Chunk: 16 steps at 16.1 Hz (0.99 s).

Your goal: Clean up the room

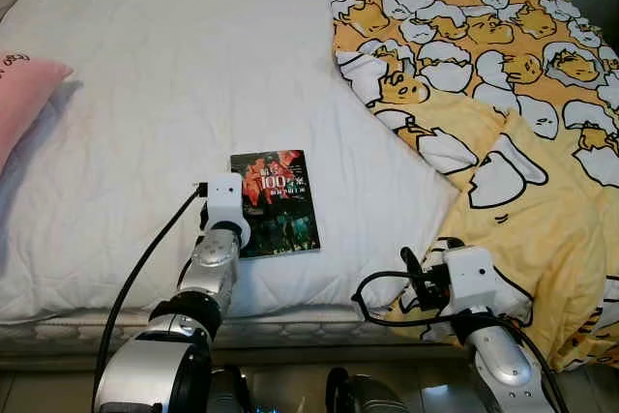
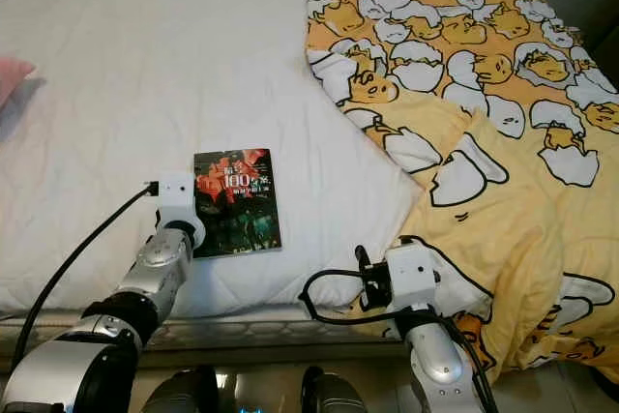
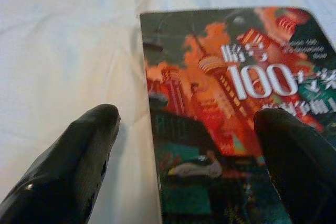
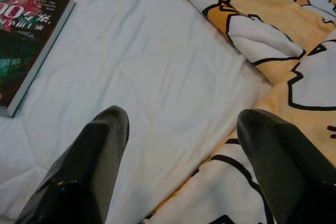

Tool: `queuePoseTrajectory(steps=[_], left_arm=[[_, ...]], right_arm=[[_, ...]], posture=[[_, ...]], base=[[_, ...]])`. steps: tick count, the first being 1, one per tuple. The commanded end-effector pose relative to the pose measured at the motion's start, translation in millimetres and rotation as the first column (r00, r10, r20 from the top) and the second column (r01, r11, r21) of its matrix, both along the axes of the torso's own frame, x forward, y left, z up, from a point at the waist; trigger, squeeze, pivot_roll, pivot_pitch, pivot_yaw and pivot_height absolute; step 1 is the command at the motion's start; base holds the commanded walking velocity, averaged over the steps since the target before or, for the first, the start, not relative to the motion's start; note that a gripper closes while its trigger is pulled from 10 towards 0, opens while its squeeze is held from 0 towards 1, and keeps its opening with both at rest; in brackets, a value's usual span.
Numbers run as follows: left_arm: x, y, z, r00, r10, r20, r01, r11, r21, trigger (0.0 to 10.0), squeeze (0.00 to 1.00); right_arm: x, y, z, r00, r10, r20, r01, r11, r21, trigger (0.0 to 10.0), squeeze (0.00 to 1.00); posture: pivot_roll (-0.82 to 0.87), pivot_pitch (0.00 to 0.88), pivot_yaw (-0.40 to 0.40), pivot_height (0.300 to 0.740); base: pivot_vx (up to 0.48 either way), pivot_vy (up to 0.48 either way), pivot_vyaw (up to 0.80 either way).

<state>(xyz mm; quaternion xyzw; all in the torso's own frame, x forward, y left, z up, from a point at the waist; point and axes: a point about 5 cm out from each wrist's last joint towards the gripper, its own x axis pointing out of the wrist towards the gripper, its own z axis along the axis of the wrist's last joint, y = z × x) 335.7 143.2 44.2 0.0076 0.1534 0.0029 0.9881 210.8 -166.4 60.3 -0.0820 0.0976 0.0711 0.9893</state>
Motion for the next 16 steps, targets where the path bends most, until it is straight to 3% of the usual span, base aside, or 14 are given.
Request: queuePoseTrajectory(steps=[1, 3, 7, 9, 10, 11, 12, 16], left_arm=[[-9.7, -8.1, -13, 0.999, -0.015, -0.049, 0.014, 1.000, -0.021, 10.0, 0.00], [-15.8, -21.9, -19, 0.996, -0.068, -0.062, 0.065, 0.996, -0.058, 10.0, 0.00], [-25.9, -41.3, -26, 0.987, -0.153, -0.053, 0.153, 0.988, -0.014, 10.0, 0.00], [-37.0, -41.9, -43, 0.975, -0.132, -0.180, 0.129, 0.991, -0.025, 10.0, 0.00], [-44.4, -34.4, -55, 0.956, -0.061, -0.287, 0.037, 0.996, -0.087, 10.0, 0.00], [-46.9, -29.9, -59, 0.945, -0.027, -0.325, -0.016, 0.992, -0.127, 1.9, 0.00], [-46.9, -28.3, -59, 0.945, -0.040, -0.324, 0.007, 0.995, -0.102, 0.0, 0.00], [-39.9, -29.2, -52, 0.951, -0.093, -0.294, 0.085, 0.996, -0.040, 0.0, 0.00]], right_arm=[[-5.0, -3.8, -2, 1.000, -0.002, -0.027, 0.002, 1.000, -0.006, 10.0, 0.00], [-5.6, -4.2, -3, 0.999, -0.001, -0.033, 0.001, 1.000, -0.007, 10.0, 0.00], [-5.7, -5.2, -4, 0.999, 0.000, -0.039, -0.001, 1.000, -0.010, 10.0, 0.00], [-5.4, -4.6, -4, 0.999, 0.004, -0.045, -0.004, 1.000, -0.010, 10.0, 0.00], [-4.9, -4.1, -5, 0.999, 0.004, -0.047, -0.004, 1.000, -0.009, 10.0, 0.00], [-4.3, -4.1, -5, 0.999, 0.003, -0.048, -0.003, 1.000, -0.009, 10.0, 0.00], [-3.9, -4.3, -5, 0.999, 0.002, -0.048, -0.002, 1.000, -0.009, 10.0, 0.00], [-2.7, -4.4, -6, 0.999, -0.002, -0.050, 0.002, 1.000, -0.007, 10.0, 0.00]], posture=[[-0.15, 0.191, -0.087, 0.740], [-0.15, 0.191, -0.086, 0.740], [-0.14, 0.192, -0.087, 0.740], [-0.14, 0.195, -0.088, 0.740], [-0.14, 0.194, -0.087, 0.740], [-0.14, 0.194, -0.087, 0.740], [-0.14, 0.194, -0.087, 0.740], [-0.14, 0.180, -0.084, 0.740]], base=[[0.000, 0.000, 0.00], [0.000, 0.000, 0.00], [0.000, 0.000, 0.00], [0.000, 0.000, 0.00], [0.000, 0.000, 0.00], [0.000, 0.000, 0.00], [0.000, 0.000, 0.00], [0.000, 0.000, 0.00]])
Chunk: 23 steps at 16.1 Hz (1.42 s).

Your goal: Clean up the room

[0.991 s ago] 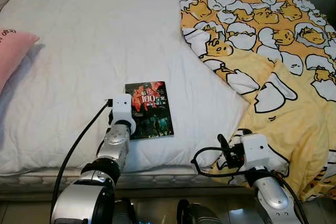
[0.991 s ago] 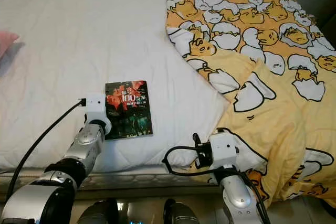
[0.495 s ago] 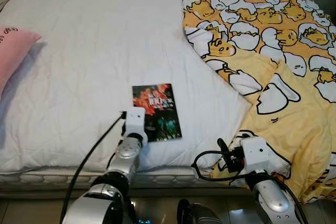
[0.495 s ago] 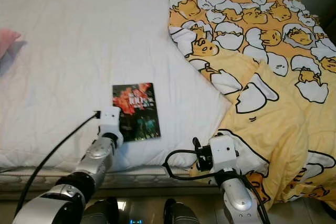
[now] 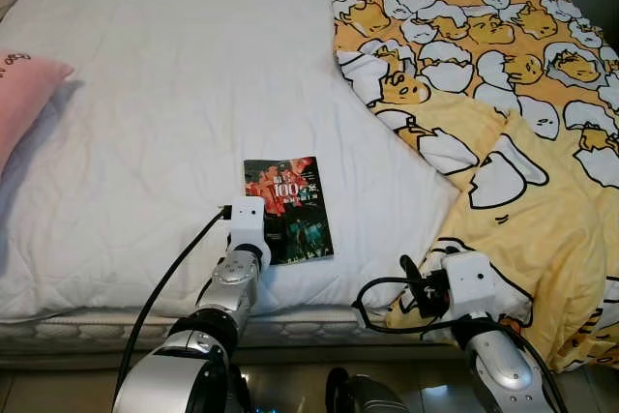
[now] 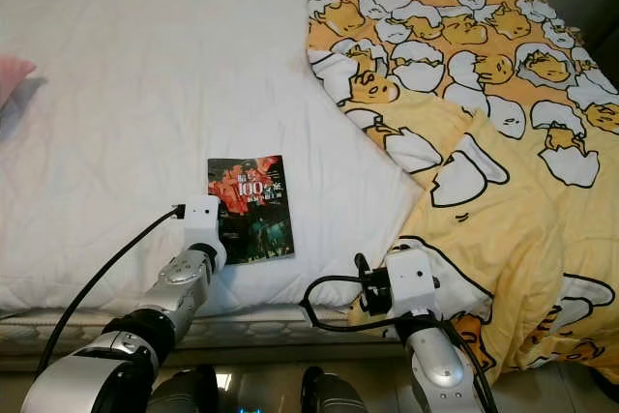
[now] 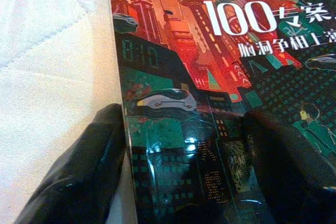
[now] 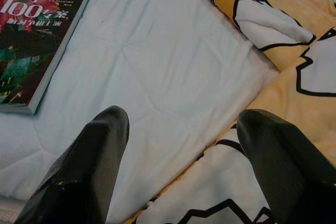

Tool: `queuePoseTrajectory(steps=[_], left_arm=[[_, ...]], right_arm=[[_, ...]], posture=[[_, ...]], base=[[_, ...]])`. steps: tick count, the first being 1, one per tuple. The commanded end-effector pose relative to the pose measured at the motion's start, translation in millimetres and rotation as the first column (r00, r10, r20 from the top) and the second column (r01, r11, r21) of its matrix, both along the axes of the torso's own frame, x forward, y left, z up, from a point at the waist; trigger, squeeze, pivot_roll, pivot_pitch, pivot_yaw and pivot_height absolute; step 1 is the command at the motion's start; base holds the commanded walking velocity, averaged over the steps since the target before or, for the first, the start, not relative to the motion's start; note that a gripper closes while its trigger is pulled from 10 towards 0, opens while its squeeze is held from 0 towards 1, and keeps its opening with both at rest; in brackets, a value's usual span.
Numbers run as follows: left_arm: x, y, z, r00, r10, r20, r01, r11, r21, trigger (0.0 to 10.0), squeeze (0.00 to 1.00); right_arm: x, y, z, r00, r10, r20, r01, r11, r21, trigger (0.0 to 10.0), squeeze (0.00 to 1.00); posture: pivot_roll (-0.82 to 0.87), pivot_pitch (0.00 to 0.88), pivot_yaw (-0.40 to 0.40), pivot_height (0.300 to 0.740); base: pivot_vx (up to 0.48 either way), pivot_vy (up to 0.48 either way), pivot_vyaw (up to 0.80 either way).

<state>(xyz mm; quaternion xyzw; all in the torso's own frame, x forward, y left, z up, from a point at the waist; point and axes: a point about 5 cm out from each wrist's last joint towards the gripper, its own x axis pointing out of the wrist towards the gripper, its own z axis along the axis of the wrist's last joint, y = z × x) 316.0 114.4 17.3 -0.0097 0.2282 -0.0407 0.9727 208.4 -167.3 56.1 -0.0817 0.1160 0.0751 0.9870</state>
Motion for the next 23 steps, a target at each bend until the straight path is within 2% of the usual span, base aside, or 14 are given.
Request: queuePoseTrajectory(steps=[1, 6, 12, 14, 19, 22, 23], left_arm=[[-19.5, 0.2, -24, 0.989, -0.021, -0.144, 0.026, 0.999, 0.037, 0.0, 0.00], [-23.0, 1.6, -27, 0.987, -0.073, -0.145, 0.087, 0.992, 0.092, 0.0, 0.00], [-15.5, 5.0, -20, 0.990, -0.090, -0.106, 0.101, 0.990, 0.101, 0.0, 0.00], [-12.9, 7.2, -18, 0.991, -0.082, -0.102, 0.090, 0.992, 0.085, 0.0, 0.00], [-4.2, 0.2, -7, 0.994, -0.102, -0.047, 0.103, 0.994, 0.027, 0.0, 0.00], [7.8, -2.1, 10, 0.995, -0.090, 0.046, 0.093, 0.994, -0.064, 0.0, 0.00], [14.5, -2.8, 21, 0.990, -0.091, 0.106, 0.101, 0.990, -0.099, 0.0, 0.00]], right_arm=[[1.0, -2.8, -1, 1.000, -0.006, -0.011, 0.006, 1.000, -0.004, 10.0, 0.00], [1.1, -4.4, 0, 1.000, -0.008, -0.005, 0.008, 1.000, -0.008, 10.0, 0.00], [2.8, -1.9, -3, 1.000, -0.018, -0.007, 0.018, 1.000, -0.002, 10.0, 0.00], [3.9, -1.2, -2, 1.000, -0.019, -0.003, 0.019, 1.000, 0.000, 10.0, 0.00], [5.7, -0.7, -2, 1.000, -0.030, 0.004, 0.030, 1.000, 0.005, 10.0, 0.00], [8.6, 1.1, -3, 0.999, -0.033, 0.009, 0.033, 0.999, 0.010, 10.0, 0.00], [10.4, 1.4, -3, 0.999, -0.035, 0.013, 0.035, 0.999, 0.011, 10.0, 0.00]], posture=[[-0.14, 0.180, -0.084, 0.740], [-0.15, 0.171, -0.086, 0.740], [-0.14, 0.181, -0.072, 0.740], [-0.15, 0.181, -0.068, 0.740], [-0.14, 0.181, -0.057, 0.740], [-0.13, 0.172, -0.049, 0.740], [-0.13, 0.168, -0.045, 0.740]], base=[[0.000, 0.000, 0.00], [0.000, 0.000, 0.00], [0.000, 0.000, 0.00], [0.000, 0.000, 0.00], [0.000, 0.000, 0.00], [0.000, 0.000, 0.00], [0.000, 0.000, 0.00]])
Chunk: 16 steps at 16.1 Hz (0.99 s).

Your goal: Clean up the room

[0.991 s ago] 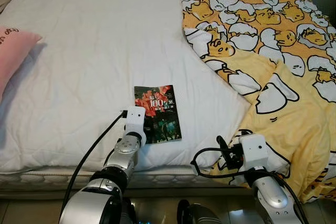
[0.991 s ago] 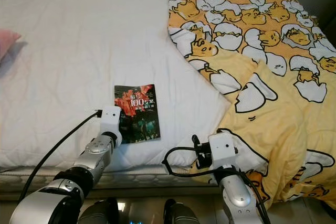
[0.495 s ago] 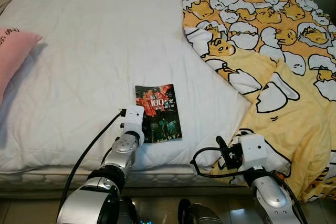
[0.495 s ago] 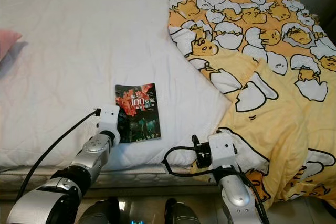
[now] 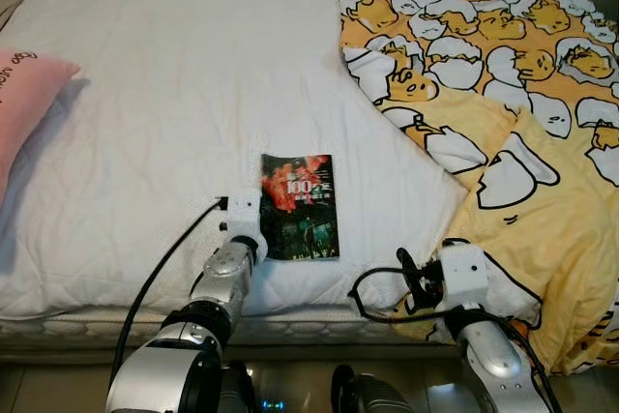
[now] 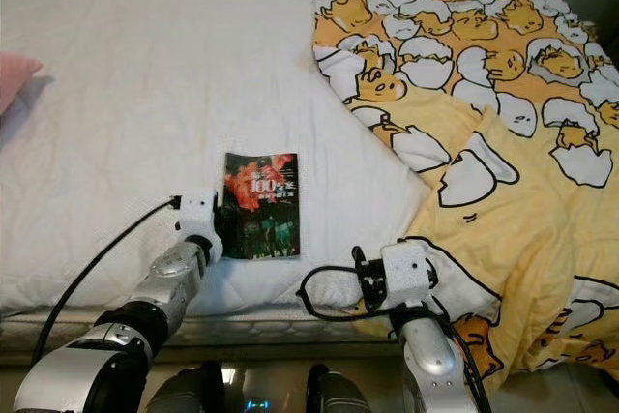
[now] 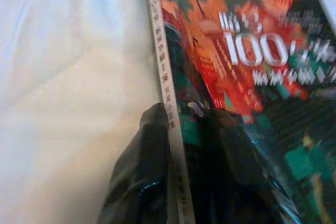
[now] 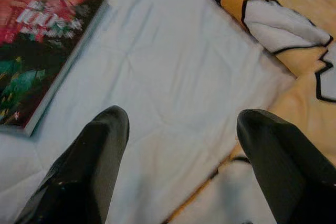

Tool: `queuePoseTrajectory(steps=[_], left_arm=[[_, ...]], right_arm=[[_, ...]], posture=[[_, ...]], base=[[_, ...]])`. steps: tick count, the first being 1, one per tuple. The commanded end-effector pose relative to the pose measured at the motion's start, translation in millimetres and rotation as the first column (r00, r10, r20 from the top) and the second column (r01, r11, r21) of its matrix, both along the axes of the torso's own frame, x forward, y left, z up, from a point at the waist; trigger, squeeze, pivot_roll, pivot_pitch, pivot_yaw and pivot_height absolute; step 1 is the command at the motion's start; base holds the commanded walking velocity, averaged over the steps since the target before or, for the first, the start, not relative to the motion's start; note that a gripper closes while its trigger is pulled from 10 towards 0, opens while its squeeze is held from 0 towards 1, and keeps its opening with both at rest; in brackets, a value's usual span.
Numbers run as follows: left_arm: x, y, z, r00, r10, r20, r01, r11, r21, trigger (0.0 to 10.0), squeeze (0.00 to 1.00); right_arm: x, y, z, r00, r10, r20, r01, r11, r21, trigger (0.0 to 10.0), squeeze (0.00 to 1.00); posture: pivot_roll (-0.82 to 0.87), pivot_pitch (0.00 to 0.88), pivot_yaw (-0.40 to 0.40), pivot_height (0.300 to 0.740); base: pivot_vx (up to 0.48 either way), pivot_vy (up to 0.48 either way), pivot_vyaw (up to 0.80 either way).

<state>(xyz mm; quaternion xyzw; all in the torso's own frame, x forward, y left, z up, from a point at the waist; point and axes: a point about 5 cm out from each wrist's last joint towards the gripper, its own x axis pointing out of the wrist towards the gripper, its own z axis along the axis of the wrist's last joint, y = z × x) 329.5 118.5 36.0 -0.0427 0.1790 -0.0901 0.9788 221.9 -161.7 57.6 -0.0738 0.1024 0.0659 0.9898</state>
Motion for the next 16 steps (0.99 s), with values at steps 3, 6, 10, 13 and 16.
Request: queuePoseTrajectory(steps=[3, 6, 10, 13, 16], left_arm=[[17.7, 2.5, 30, 0.992, -0.010, 0.129, 0.021, 0.996, -0.082, 0.0, 0.00], [28.9, 11.5, 55, 0.972, -0.028, 0.234, 0.051, 0.994, -0.095, 0.0, 0.00], [37.5, 35.5, 82, 0.934, -0.029, 0.356, 0.019, 0.999, 0.031, 0.0, 0.00], [36.8, 41.1, 116, 0.862, -0.045, 0.505, -0.014, 0.994, 0.112, 0.0, 0.00], [25.7, 24.0, 134, 0.811, -0.126, 0.571, 0.027, 0.984, 0.178, 1.0, 0.00]], right_arm=[[4.3, -5.2, -2, 1.000, -0.027, 0.007, 0.027, 1.000, -0.005, 10.0, 0.00], [19.4, -5.2, 2, 0.999, -0.032, 0.041, 0.032, 0.999, -0.005, 10.0, 0.00], [41.8, -2.7, 13, 0.993, -0.047, 0.107, 0.045, 0.999, 0.014, 10.0, 0.00], [62.4, -8.4, 48, 0.963, -0.117, 0.242, 0.102, 0.992, 0.073, 10.0, 0.00], [73.3, -16.2, 55, 0.947, -0.167, 0.276, 0.146, 0.985, 0.092, 10.0, 0.00]], posture=[[-0.13, 0.139, -0.038, 0.740], [-0.11, 0.088, -0.029, 0.740], [-0.08, 0.020, -0.010, 0.740], [-0.08, 0.000, 0.031, 0.740], [-0.06, 0.000, 0.050, 0.740]], base=[[0.000, 0.000, 0.00], [0.000, 0.000, 0.00], [0.000, 0.000, 0.00], [0.000, 0.000, 0.00], [0.000, 0.000, 0.00]])
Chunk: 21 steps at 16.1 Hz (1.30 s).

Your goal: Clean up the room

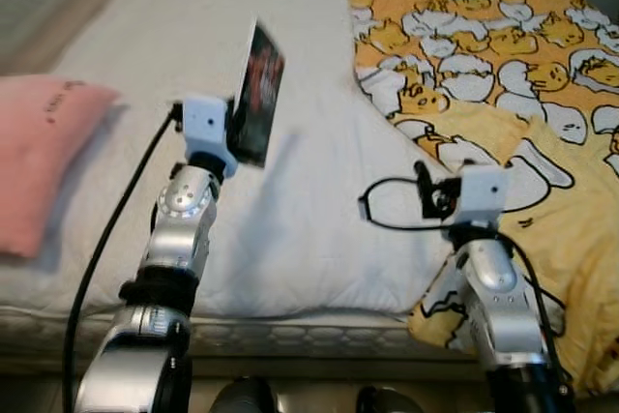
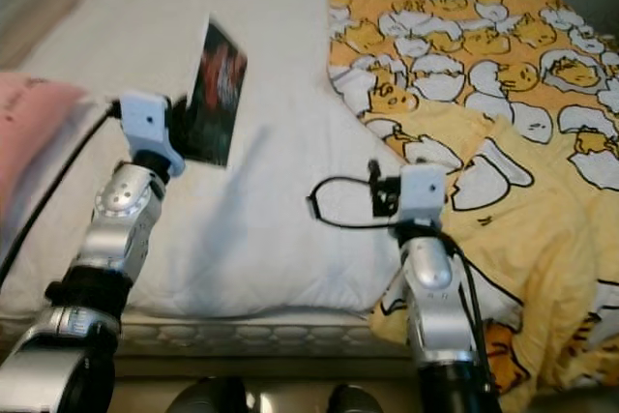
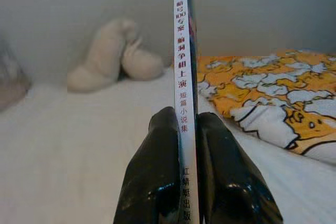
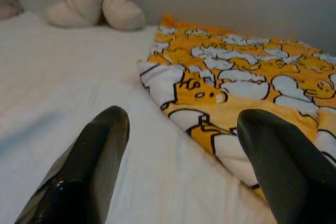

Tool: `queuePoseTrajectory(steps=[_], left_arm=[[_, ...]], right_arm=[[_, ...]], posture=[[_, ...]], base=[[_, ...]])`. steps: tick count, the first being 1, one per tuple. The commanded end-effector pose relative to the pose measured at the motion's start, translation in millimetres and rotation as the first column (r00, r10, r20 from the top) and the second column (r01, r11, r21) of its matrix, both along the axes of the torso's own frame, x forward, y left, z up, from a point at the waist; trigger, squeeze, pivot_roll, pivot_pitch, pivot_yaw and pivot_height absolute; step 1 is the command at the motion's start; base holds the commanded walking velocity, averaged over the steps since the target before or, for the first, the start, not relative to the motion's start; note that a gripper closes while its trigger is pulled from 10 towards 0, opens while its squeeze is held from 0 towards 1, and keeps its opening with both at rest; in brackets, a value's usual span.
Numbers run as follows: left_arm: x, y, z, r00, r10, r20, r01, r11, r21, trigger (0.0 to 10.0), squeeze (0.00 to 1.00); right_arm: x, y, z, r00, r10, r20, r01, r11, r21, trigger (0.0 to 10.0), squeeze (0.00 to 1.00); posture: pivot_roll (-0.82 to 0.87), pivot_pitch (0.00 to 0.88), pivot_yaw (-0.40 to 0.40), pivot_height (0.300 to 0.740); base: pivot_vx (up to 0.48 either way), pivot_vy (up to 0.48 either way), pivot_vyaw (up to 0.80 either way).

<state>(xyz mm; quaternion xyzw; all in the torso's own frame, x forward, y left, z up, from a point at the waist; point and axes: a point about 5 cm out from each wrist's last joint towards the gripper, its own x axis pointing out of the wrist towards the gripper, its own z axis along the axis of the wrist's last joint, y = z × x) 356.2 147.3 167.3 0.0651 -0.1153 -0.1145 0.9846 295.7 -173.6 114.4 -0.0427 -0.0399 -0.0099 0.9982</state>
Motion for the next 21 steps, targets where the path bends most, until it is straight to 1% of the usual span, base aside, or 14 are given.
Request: queuePoseTrajectory(steps=[1, 3, 5, 7, 9, 10, 12, 14, 17, 19, 20, 21], left_arm=[[-3.7, -6.0, -5, 1.000, -0.022, -0.007, 0.022, 0.999, 0.031, 10.0, 0.00], [-5.8, -7.2, -25, 0.996, -0.027, -0.085, 0.024, 0.999, -0.035, 10.0, 0.00], [-5.0, -7.7, -36, 0.990, 0.008, -0.141, -0.012, 1.000, -0.028, 10.0, 0.00], [-4.3, -3.1, -40, 0.985, 0.038, -0.169, -0.037, 0.999, 0.007, 10.0, 0.00], [-3.8, 3.6, -43, 0.977, 0.087, -0.195, -0.088, 0.996, 0.005, 10.0, 0.00], [-3.2, 6.5, -44, 0.973, 0.105, -0.203, -0.110, 0.994, -0.010, 10.0, 0.00], [-1.4, 8.9, -49, 0.963, 0.128, -0.236, -0.145, 0.988, -0.053, 10.0, 0.00], [-2.9, 5.9, -49, 0.962, 0.140, -0.234, -0.157, 0.986, -0.054, 10.0, 0.00], [-5.2, 6.5, -57, 0.948, 0.173, -0.266, -0.203, 0.975, -0.087, 10.0, 0.00], [-5.5, 4.0, -57, 0.947, 0.185, -0.262, -0.211, 0.975, -0.073, 10.0, 0.00], [-6.0, 2.0, -59, 0.946, 0.188, -0.265, -0.211, 0.976, -0.061, 10.0, 0.00], [-6.6, 0.9, -60, 0.946, 0.193, -0.259, -0.207, 0.978, -0.031, 10.0, 0.00]], right_arm=[[1.2, -5.0, -2, 1.000, -0.026, -0.002, 0.026, 1.000, 0.011, 10.0, 0.00], [4.5, -2.4, -2, 1.000, -0.024, -0.002, 0.024, 1.000, 0.018, 10.0, 0.00], [8.1, 5.8, -5, 1.000, -0.005, -0.008, 0.005, 0.999, 0.036, 10.0, 0.00], [11.5, 10.2, -8, 1.000, -0.013, -0.014, 0.014, 0.997, 0.081, 10.0, 0.00], [14.4, 7.0, -16, 0.997, -0.058, -0.058, 0.067, 0.983, 0.168, 10.0, 0.00], [15.4, 7.7, -17, 0.996, -0.062, -0.062, 0.072, 0.982, 0.176, 10.0, 0.00], [16.2, 10.4, -18, 0.998, -0.042, -0.053, 0.049, 0.988, 0.148, 10.0, 0.00], [16.7, 12.3, -22, 0.998, -0.014, -0.060, 0.022, 0.991, 0.130, 10.0, 0.00], [19.3, 16.2, -21, 0.998, 0.014, -0.058, -0.007, 0.992, 0.122, 10.0, 0.00], [21.8, 20.2, -18, 0.998, 0.048, -0.046, -0.043, 0.993, 0.111, 10.0, 0.00], [22.0, 23.3, -17, 0.996, 0.089, -0.032, -0.083, 0.987, 0.135, 10.0, 0.00], [22.0, 24.3, -17, 0.995, 0.095, -0.034, -0.090, 0.988, 0.128, 10.0, 0.00]], posture=[[-0.06, 0.000, 0.048, 0.740], [-0.07, 0.000, 0.046, 0.740], [-0.07, 0.000, 0.044, 0.740], [-0.07, 0.000, 0.058, 0.740], [-0.08, 0.000, 0.067, 0.740], [-0.08, 0.000, 0.070, 0.740], [-0.08, 0.000, 0.069, 0.740], [-0.07, 0.000, 0.059, 0.740], [-0.06, 0.000, 0.044, 0.740], [-0.05, 0.000, 0.035, 0.740], [-0.04, 0.000, 0.033, 0.740], [-0.04, 0.000, 0.032, 0.740]], base=[[0.000, 0.000, 0.00], [0.000, 0.000, 0.00], [0.000, 0.480, 0.00], [0.000, 0.480, 0.00], [0.000, 0.478, 0.00], [0.000, 0.480, 0.00], [0.000, 0.478, 0.00], [0.000, 0.480, 0.00], [0.000, 0.476, 0.00], [0.000, 0.472, 0.00], [0.000, 0.472, 0.00], [0.000, 0.469, 0.69]])
